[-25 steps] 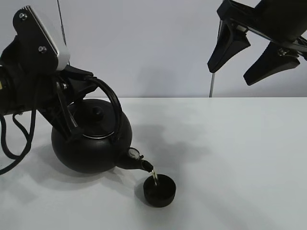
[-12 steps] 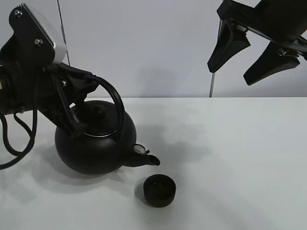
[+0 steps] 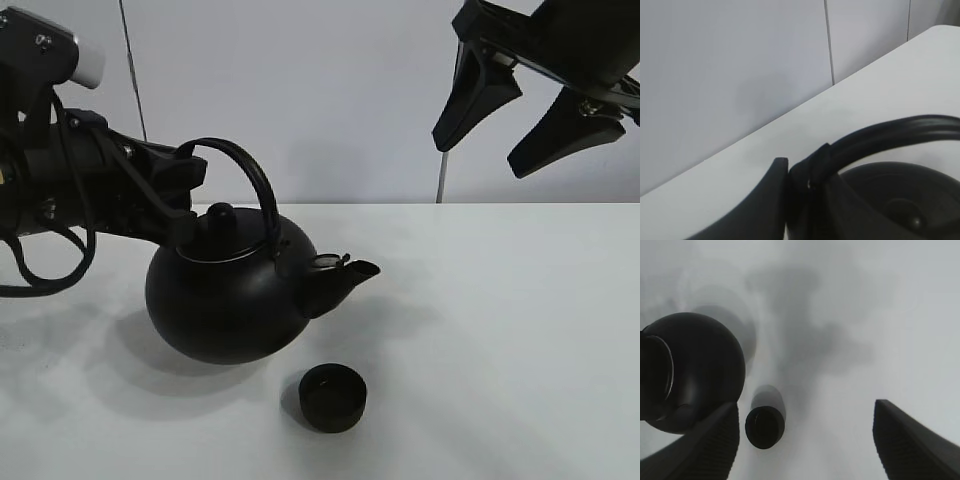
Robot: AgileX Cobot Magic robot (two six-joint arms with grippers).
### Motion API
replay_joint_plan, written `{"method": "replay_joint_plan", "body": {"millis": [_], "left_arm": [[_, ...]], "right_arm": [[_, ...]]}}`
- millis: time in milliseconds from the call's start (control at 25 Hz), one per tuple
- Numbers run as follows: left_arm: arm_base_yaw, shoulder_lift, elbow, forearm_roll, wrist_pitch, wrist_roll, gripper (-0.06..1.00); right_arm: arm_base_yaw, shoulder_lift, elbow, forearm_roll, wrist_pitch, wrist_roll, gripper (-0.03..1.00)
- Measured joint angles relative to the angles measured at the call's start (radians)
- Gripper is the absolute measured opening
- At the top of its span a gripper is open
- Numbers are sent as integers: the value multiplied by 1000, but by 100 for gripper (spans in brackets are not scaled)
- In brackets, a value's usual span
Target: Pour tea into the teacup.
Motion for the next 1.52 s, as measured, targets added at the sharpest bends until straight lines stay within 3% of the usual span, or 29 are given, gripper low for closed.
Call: {"method": "replay_joint_plan", "body": {"millis": [240,840,960,1120,1520], "left_arm": [[0,-6,-1,0,114,-67,11],[0,-176,0,0,388,-65,11],[0,-177,26,0,404,-60,11],[0,-177,84,-30,370,-28,11],[0,-184,232,-220,90,120,11]], "right_arm": [[0,0,0,0,0,0,52],[0,0,0,0,0,0,52],[0,0,0,0,0,0,52],[0,0,0,0,0,0,52],[0,0,0,0,0,0,52]]}}
